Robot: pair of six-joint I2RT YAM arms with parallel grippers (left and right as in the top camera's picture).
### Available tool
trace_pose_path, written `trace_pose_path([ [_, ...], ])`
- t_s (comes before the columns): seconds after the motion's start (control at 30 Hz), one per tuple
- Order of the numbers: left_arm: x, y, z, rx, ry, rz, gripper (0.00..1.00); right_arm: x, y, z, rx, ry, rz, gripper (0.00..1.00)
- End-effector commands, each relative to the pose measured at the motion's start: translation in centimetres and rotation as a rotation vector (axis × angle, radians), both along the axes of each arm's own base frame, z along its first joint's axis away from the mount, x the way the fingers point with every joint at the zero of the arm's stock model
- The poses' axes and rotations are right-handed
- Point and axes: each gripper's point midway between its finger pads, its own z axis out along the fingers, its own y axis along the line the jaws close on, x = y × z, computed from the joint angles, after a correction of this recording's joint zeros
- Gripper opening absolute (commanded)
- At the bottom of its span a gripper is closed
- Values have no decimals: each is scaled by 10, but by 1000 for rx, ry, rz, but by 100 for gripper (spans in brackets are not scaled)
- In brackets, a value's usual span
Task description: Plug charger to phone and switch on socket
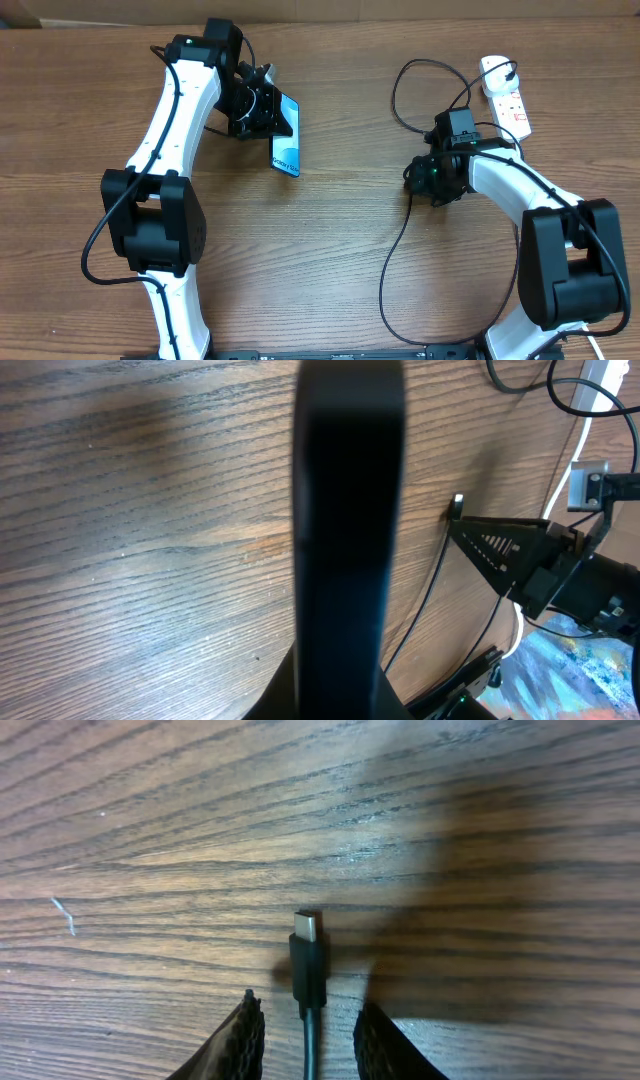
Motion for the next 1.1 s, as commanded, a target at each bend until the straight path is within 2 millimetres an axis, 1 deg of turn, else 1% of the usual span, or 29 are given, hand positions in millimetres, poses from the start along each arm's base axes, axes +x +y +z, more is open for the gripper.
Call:
trace_pose_path([
  [0.0,1,-5,3,-15,-7,-6,4,-5,2,-12,11,32,11,27],
  [0.23,1,-5,3,-16,-7,-6,4,-5,2,-15,12,39,12,17],
  [0.43,1,-5,3,-16,-7,-6,4,-5,2,-15,11,40,11,15],
  [0.57,1,-5,3,-15,-7,-6,4,-5,2,-15,11,40,11,8],
  [0.77,1,-5,3,-16,-7,-6,4,-5,2,-15,11,39,11,9],
  [0.8,1,-5,3,-16,-8,-6,4,-5,2,-15,11,37,11,8],
  [0.87,1,-5,3,-16,-8,-6,4,-4,3,-15,12,36,12,4],
  [1.0,1,-6,3,-16,-11,-6,4,-4,3,-14,15,33,12,4],
  [1.07,2,-7,4,-25,-15,-7,4,-4,8,-12,44,34,18,4],
])
